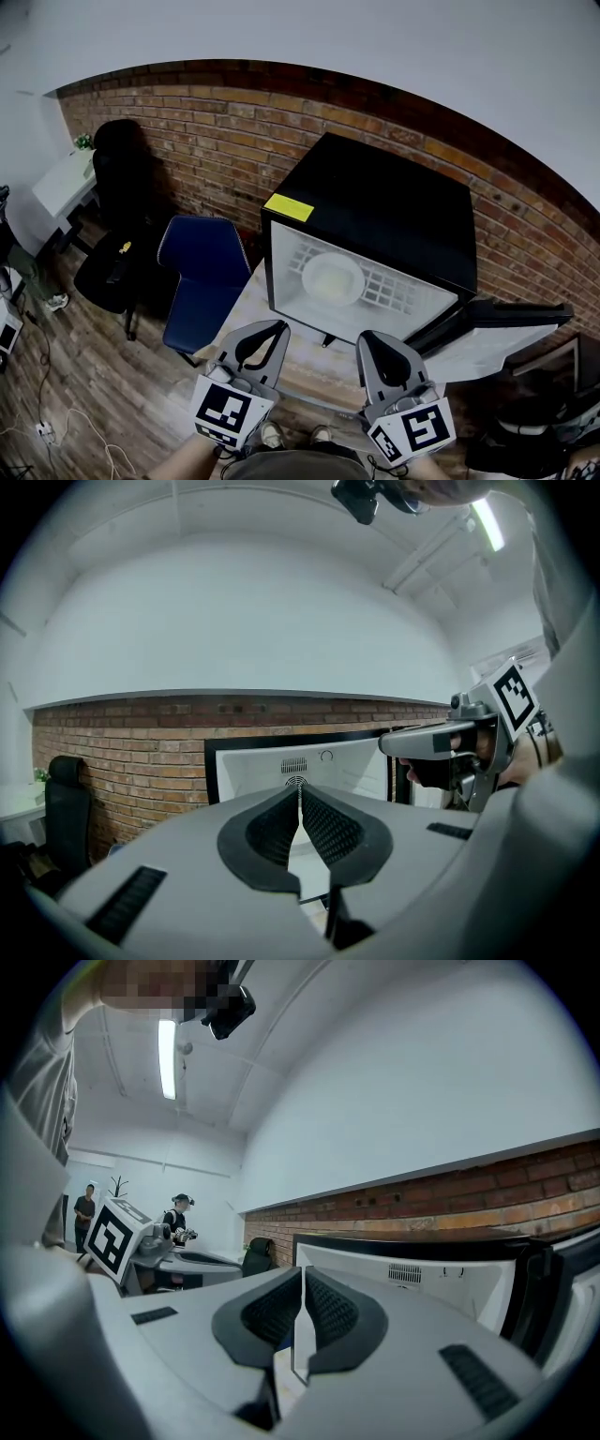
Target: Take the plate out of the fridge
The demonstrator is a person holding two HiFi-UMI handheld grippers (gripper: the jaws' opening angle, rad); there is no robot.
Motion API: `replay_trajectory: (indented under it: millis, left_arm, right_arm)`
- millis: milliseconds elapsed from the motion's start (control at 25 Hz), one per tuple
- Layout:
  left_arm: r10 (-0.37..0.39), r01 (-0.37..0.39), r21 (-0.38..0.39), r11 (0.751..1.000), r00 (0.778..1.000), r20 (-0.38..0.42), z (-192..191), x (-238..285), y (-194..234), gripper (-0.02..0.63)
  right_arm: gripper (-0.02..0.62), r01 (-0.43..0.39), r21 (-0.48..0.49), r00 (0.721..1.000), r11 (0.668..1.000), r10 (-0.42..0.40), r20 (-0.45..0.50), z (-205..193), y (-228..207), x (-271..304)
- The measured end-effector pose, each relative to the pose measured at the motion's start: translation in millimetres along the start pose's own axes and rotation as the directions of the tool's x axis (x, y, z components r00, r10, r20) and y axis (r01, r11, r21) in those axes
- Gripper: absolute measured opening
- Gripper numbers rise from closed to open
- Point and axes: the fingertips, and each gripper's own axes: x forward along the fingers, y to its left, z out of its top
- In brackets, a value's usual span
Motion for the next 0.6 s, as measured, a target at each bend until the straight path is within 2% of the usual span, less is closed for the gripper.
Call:
replay_trajectory:
  millis: [120,320,600]
  left_arm:
    - [0.008,-0.008,0.015,1.0,1.0,-0.005,-2,11,-4,0.023]
    - [0.029,-0.029,-0.003,1.0,0.999,-0.018,-4,22,-6,0.023]
    - [-0.005,0.005,-0.164,0.987,1.0,0.002,-3,35,-2,0.024]
  right_arm:
    - [0.032,-0.017,0.004,1.0,1.0,0.017,0.003,0,-10,4]
    - [0.032,-0.045,0.017,0.999,0.999,0.044,0.013,0,-22,7]
    - [0.032,-0.076,0.05,0.997,0.996,0.075,0.026,0,-31,12]
